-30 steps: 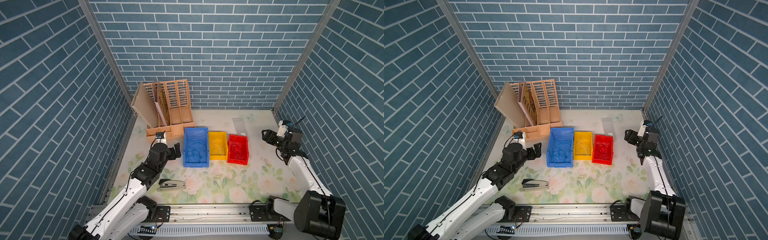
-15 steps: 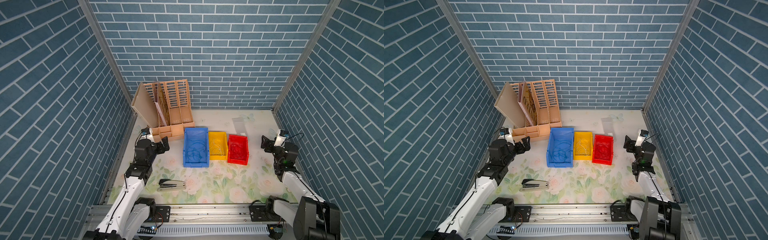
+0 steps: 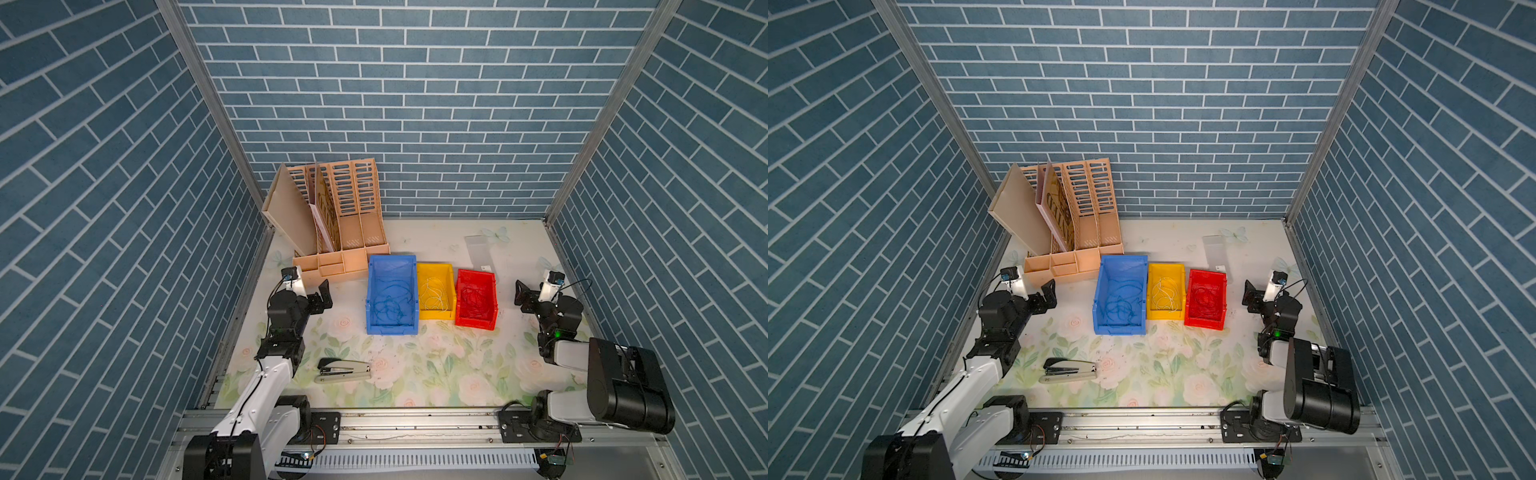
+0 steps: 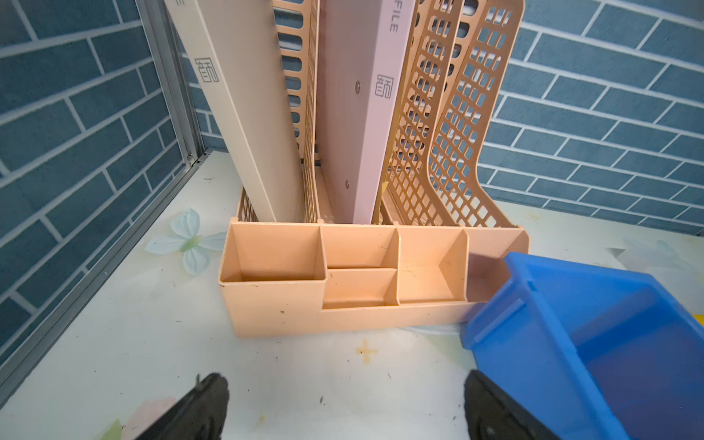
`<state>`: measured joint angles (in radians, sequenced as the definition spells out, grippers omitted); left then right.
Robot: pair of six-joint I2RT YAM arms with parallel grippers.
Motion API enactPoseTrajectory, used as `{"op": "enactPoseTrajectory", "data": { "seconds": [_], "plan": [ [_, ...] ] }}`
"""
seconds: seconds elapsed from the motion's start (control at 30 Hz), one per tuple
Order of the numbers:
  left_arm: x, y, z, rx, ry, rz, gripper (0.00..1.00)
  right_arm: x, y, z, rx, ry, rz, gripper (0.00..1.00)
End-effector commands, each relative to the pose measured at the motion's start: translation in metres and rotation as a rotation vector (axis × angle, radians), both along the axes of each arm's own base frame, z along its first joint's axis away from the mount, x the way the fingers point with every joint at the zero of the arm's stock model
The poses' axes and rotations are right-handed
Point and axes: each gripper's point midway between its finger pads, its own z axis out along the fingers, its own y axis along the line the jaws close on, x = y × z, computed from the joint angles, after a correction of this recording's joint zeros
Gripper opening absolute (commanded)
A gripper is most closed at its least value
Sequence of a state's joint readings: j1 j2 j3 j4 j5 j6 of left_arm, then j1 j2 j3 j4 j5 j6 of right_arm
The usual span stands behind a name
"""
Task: Untangle and sort cables by color
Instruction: Reset both arms
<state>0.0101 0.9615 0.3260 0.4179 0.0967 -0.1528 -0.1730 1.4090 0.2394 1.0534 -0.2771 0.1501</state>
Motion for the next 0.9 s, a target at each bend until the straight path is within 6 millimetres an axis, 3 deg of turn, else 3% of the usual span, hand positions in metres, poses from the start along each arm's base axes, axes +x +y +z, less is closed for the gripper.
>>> {"op": "enactPoseTrajectory", "data": {
  "seconds": [0.0, 0.33, 0.53, 0.7, 0.87],
  "plan": [
    [0.013, -0.001, 0.014, 0.08, -0.13, -0.043, 1.0, 0.002, 0.004, 0.021, -0.047, -0.118, 0.028, 0.82],
    [0.04, -0.019, -0.013, 0.126, -0.173, -0.184, 1.0, -0.001, 0.018, 0.02, -0.095, -0.14, 0.07, 0.84],
    [0.036, -0.023, -0.015, 0.15, -0.211, -0.212, 1.0, -0.008, 0.036, 0.02, -0.168, -0.185, 0.106, 0.87],
    [0.031, -0.025, -0.018, 0.162, -0.242, -0.22, 1.0, -0.014, 0.037, 0.017, -0.176, -0.204, 0.1, 0.88],
    [0.041, -0.015, -0.023, 0.15, -0.199, -0.163, 0.99, -0.005, 0.035, 0.012, -0.177, -0.171, 0.083, 0.9]
  ]
}}
